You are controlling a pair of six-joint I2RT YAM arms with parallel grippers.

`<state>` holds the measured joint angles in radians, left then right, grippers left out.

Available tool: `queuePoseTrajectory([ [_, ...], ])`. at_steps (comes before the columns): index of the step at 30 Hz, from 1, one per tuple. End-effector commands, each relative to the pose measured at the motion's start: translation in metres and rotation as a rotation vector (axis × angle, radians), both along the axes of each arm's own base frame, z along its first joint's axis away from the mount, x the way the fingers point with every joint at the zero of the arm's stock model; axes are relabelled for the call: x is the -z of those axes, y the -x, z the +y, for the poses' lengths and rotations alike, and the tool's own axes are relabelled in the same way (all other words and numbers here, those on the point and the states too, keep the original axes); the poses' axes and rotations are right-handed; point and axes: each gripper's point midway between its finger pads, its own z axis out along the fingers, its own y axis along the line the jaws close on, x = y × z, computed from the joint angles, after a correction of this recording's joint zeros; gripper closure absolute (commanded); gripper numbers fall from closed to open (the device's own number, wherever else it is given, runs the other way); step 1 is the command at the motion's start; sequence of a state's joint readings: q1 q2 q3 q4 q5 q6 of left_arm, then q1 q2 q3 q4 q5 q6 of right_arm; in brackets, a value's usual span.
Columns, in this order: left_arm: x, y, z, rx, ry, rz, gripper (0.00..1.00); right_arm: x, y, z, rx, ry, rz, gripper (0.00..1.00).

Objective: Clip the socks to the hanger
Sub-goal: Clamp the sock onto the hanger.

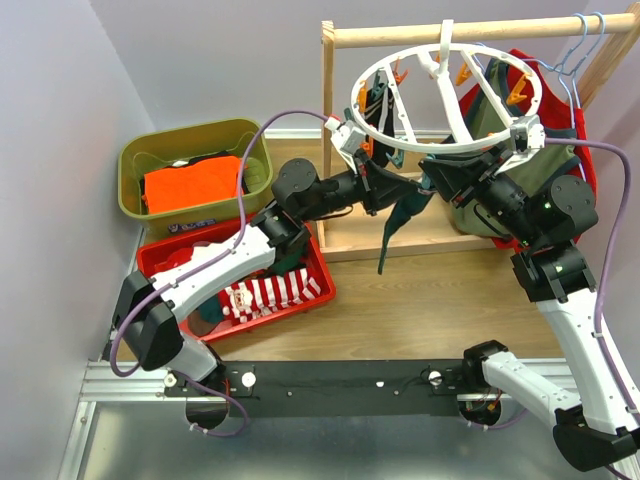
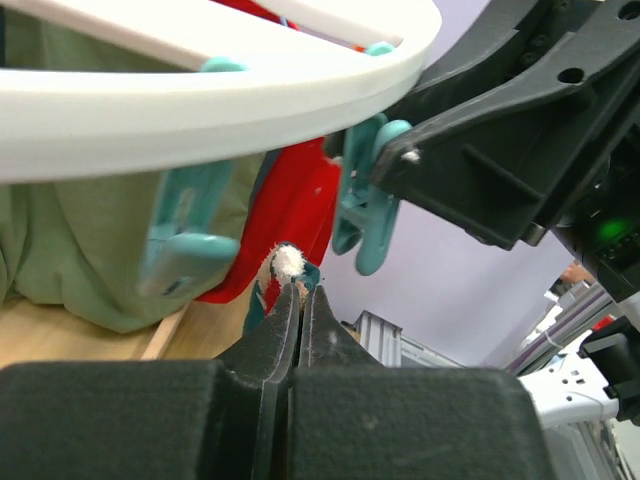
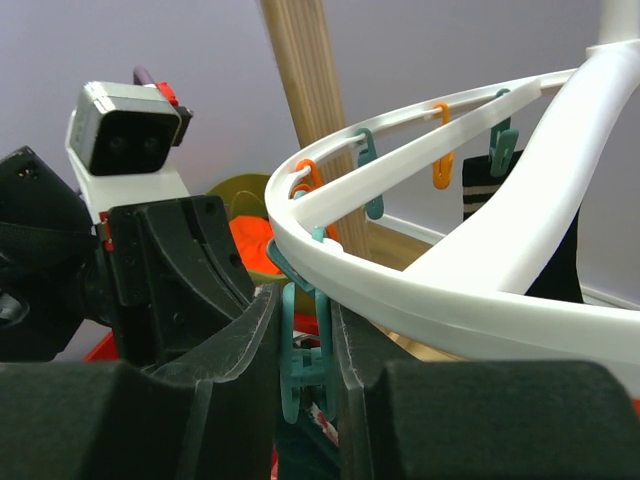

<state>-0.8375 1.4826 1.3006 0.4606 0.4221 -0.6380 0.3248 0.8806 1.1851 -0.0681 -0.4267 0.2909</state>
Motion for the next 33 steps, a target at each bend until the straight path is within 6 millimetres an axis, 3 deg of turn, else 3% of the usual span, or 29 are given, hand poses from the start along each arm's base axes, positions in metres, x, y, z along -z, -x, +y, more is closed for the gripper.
queuePoseTrajectory([
  [1,-0.029,0.004,0.010,0.006,0.105,-0.032,1.00,0.009,0.023,0.017,-0.144,0.012,0.027,0.85],
  [6,-0.036,0.018,0.008,0.088,0.130,-0.065,1.00,0.010,0.021,0.015,-0.131,0.015,0.023,0.85],
  [14,-0.016,0.034,0.012,0.147,0.092,-0.106,1.00,0.007,0.021,0.013,-0.115,0.028,0.007,0.85],
  [33,-0.023,0.030,0.017,0.199,0.161,-0.135,1.00,0.005,0.028,0.017,-0.157,0.035,-0.005,0.85],
])
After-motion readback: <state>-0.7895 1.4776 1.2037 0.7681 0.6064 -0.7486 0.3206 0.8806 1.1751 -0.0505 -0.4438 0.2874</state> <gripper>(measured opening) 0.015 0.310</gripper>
